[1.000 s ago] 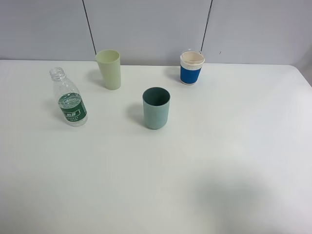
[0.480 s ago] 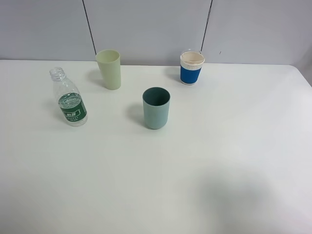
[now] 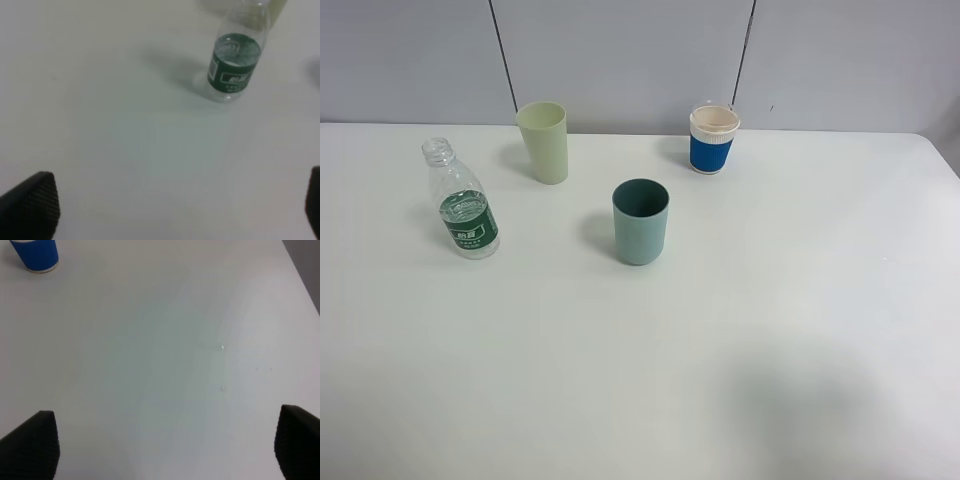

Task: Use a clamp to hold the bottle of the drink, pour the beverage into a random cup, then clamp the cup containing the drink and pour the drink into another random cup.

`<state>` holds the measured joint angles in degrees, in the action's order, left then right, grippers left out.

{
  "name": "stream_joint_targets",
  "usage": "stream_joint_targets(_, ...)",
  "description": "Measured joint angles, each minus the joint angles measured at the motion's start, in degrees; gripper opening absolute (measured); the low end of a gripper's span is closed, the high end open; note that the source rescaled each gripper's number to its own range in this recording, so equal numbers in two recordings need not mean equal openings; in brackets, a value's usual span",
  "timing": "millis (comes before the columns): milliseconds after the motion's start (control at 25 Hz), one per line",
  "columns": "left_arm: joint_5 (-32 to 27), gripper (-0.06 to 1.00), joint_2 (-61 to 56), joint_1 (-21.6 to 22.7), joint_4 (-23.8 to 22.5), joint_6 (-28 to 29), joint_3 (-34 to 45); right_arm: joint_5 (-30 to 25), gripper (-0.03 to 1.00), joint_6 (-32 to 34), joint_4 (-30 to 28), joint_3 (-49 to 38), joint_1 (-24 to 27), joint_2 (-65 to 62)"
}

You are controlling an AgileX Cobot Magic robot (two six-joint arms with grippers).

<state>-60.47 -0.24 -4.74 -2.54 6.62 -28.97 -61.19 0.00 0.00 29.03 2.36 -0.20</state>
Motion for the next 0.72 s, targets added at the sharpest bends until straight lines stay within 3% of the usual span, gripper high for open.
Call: stream_joint_targets(720,0.0,1.0,0.0,0.0,0.0,0.0,0.0,0.0,0.57,0.0,0.0,0.0,0.0,0.0)
